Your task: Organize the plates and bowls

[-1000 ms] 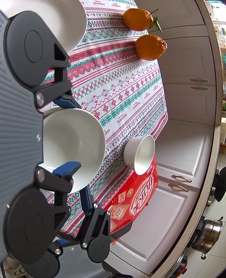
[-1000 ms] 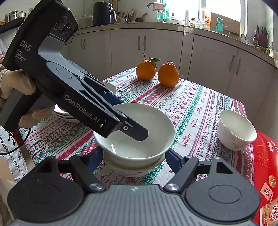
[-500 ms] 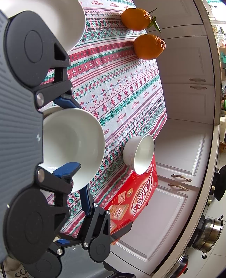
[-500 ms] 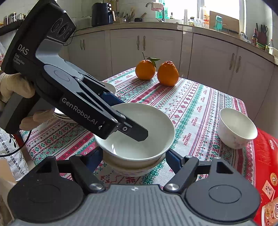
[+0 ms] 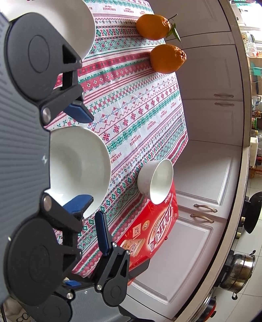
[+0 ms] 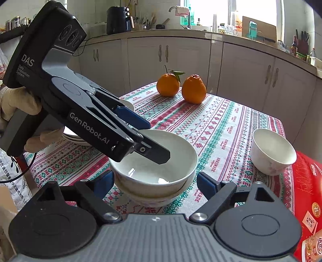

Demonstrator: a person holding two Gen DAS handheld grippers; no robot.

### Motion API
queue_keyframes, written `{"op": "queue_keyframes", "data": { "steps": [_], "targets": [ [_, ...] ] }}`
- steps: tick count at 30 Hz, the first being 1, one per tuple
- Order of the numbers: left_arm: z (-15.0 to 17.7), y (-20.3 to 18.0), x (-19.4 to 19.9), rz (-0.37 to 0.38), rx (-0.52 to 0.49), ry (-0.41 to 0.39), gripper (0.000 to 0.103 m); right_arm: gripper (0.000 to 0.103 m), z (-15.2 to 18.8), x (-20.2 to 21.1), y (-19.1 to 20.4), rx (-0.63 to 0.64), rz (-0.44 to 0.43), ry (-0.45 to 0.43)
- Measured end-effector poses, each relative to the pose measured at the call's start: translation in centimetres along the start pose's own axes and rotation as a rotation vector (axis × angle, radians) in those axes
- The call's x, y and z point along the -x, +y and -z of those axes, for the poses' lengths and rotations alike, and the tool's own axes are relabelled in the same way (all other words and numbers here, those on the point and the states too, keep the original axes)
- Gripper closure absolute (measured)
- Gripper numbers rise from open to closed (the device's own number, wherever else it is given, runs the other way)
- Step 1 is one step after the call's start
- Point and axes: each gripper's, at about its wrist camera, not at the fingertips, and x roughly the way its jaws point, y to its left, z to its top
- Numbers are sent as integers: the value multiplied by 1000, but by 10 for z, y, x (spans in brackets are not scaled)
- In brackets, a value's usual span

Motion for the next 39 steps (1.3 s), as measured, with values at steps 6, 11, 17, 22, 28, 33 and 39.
{"op": "queue_keyframes", "data": {
  "steps": [6,11,17,22,28,33,39],
  "targets": [
    [-6,2,12,-37,2,-40,13,0,-6,12,-1,2,33,-53],
    [-9,2,19,-55,-3,-61,12,0,-8,7,-6,-24,83,-49],
    [-8,0,21,-66,-18,-63,10,0,-4,5,-4,-22,73,-38],
    [-13,-3,21,-73,-31,-70,9,0,-5,16,-8,-23,96,-66],
    [-28,-8,16,-85,-86,-91,3,0,0,28,-37,-53,168,-77],
    [-49,-12,-1,-43,-127,-46,2,0,7,26,-69,-79,238,-57],
    [-76,-23,-31,-2,-187,-36,2,0,13,16,-102,-84,281,-33]
  ]
}}
